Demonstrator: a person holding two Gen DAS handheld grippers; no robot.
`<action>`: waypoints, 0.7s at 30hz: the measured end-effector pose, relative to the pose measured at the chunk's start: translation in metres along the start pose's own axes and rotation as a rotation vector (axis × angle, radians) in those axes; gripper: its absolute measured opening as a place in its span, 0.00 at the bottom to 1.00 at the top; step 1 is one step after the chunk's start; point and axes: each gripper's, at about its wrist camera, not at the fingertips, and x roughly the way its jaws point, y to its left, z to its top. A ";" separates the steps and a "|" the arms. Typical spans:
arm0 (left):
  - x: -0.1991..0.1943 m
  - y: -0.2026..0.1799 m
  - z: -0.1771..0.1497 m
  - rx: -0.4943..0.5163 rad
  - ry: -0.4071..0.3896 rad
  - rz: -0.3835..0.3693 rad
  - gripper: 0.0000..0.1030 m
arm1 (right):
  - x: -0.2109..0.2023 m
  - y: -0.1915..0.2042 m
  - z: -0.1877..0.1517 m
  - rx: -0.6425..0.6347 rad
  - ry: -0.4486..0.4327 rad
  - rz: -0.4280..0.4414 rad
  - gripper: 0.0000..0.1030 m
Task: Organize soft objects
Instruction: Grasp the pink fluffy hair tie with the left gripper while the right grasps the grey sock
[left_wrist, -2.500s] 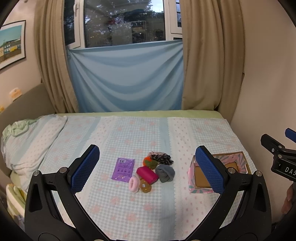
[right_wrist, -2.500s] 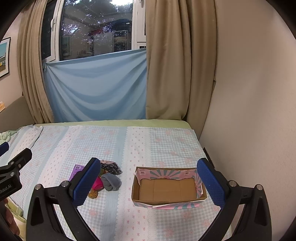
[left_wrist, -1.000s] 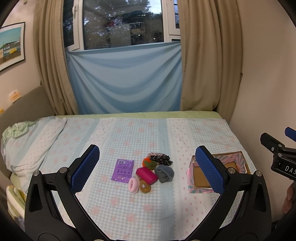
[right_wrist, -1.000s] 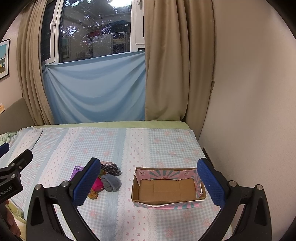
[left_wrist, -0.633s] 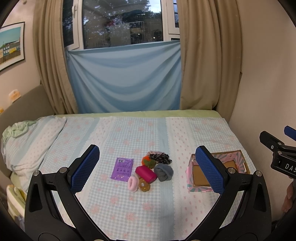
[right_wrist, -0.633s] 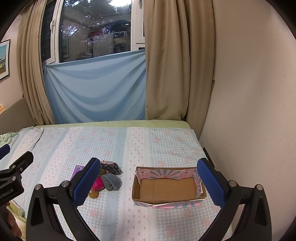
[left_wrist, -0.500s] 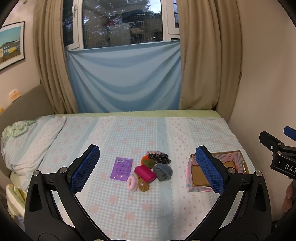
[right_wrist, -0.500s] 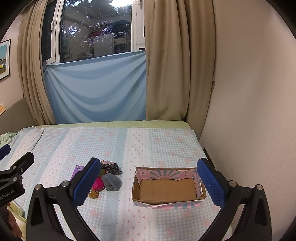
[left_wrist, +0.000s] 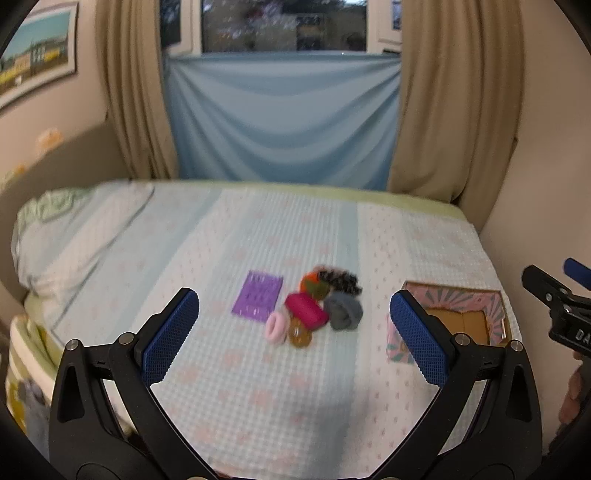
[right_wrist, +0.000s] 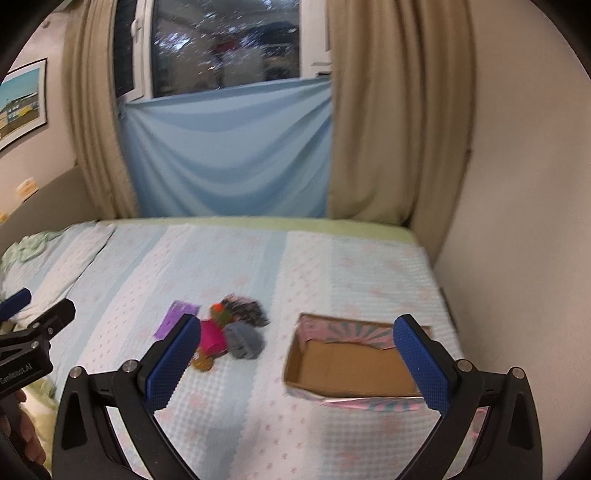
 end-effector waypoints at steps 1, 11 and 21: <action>0.006 0.006 -0.004 -0.009 0.020 0.000 1.00 | 0.006 0.002 -0.002 -0.002 0.012 0.018 1.00; 0.107 0.072 -0.027 -0.056 0.185 -0.069 1.00 | 0.089 0.054 -0.011 0.012 0.126 0.081 1.00; 0.273 0.107 -0.076 -0.040 0.347 -0.166 0.99 | 0.221 0.106 -0.053 0.092 0.263 0.025 1.00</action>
